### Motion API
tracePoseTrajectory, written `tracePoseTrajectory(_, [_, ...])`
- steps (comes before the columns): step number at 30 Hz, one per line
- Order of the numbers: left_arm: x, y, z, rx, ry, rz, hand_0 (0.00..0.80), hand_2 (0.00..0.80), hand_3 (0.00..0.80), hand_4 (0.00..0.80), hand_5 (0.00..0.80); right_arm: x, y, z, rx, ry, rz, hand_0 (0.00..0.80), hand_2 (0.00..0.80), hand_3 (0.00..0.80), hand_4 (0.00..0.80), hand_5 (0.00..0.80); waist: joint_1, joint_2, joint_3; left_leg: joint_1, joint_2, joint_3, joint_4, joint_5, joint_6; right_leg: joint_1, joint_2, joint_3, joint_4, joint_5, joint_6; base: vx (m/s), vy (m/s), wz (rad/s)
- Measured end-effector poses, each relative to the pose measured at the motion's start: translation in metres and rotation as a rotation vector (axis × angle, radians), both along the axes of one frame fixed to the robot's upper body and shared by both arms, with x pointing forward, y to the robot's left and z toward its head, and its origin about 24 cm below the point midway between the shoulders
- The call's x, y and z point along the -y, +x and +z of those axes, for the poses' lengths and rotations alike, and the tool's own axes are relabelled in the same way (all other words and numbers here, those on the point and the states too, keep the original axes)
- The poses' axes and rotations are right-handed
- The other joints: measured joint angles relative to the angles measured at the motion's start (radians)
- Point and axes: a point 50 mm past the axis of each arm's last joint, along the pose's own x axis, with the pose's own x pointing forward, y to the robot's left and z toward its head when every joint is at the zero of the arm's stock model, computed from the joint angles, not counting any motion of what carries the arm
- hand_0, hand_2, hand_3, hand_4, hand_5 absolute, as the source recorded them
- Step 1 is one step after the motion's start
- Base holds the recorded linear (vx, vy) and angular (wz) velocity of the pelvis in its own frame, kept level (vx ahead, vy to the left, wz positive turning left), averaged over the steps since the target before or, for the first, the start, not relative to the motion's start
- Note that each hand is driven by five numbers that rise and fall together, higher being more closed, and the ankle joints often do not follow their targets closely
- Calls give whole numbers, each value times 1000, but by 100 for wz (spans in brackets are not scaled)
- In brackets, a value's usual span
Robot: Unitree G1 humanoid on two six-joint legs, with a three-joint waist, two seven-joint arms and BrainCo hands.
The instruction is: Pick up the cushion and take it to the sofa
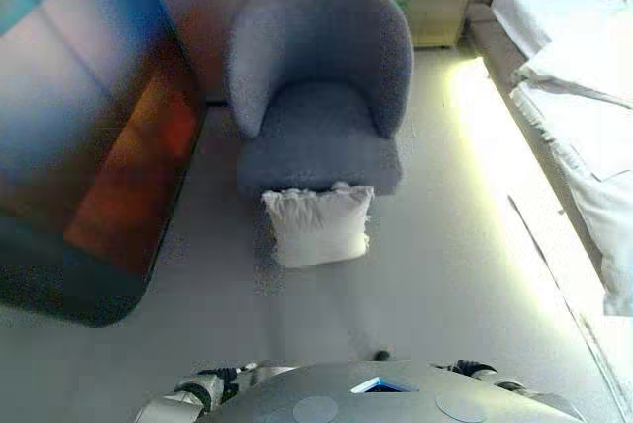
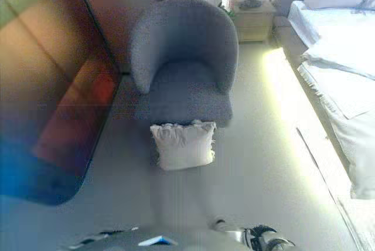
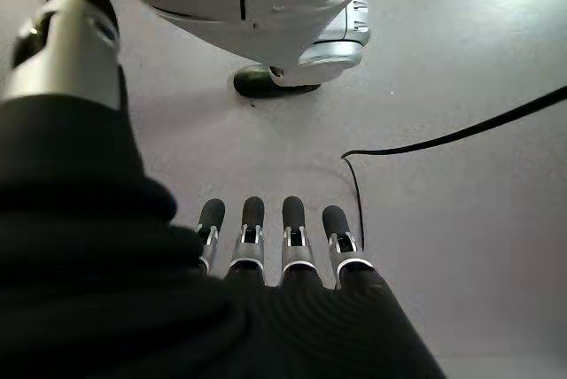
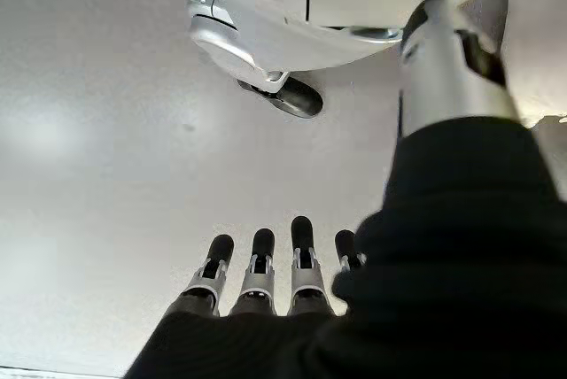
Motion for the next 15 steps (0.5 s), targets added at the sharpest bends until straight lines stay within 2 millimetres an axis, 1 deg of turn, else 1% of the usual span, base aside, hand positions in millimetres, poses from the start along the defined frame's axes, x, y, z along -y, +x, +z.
tracePoseTrajectory(8, [0,-5,-1,2,-5,3,0,0,0,0,0,0,-1,0,0,4,-8,0,0,0,0,0,1,-6,-3,-1,-2,-12,-9,8,0,2,-2,-12,0,0,1,7,-8,4])
tracePoseTrajectory(15, [0,-5,-1,1,-4,3,0,0,0,0,0,0,-2,0,-1,5,-8,0,0,0,0,0,1,-9,-2,-1,-2,-21,-21,17,-1,3,-2,-24,0,0,1,1,-14,4])
